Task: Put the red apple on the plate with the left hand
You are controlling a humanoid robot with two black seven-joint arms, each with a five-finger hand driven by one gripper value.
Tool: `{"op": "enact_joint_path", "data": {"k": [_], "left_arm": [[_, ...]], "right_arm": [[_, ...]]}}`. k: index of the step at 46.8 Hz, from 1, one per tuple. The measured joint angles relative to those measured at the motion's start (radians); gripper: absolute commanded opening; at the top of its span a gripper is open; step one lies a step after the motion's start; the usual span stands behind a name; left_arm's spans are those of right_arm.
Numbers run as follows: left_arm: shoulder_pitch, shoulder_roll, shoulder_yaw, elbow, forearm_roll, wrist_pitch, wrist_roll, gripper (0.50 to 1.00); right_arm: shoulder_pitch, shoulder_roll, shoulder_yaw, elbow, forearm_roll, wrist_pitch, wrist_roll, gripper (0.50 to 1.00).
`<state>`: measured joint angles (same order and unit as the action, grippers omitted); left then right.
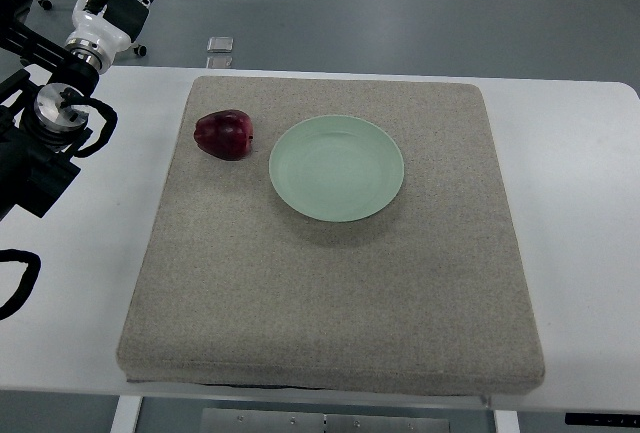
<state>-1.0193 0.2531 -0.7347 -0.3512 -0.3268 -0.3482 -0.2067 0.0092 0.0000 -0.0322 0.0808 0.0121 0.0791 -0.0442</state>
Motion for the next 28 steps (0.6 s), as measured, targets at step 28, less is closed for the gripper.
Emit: {"op": "enact_joint_path", "data": {"k": [28], "left_arm": [[-0.004, 0.008, 0.025, 0.029, 0.007, -0.008, -0.005, 0.996]], "right_arm": [[0.0, 0.0, 0.0, 0.0, 0.0, 0.0, 0.0, 0.93]]}}
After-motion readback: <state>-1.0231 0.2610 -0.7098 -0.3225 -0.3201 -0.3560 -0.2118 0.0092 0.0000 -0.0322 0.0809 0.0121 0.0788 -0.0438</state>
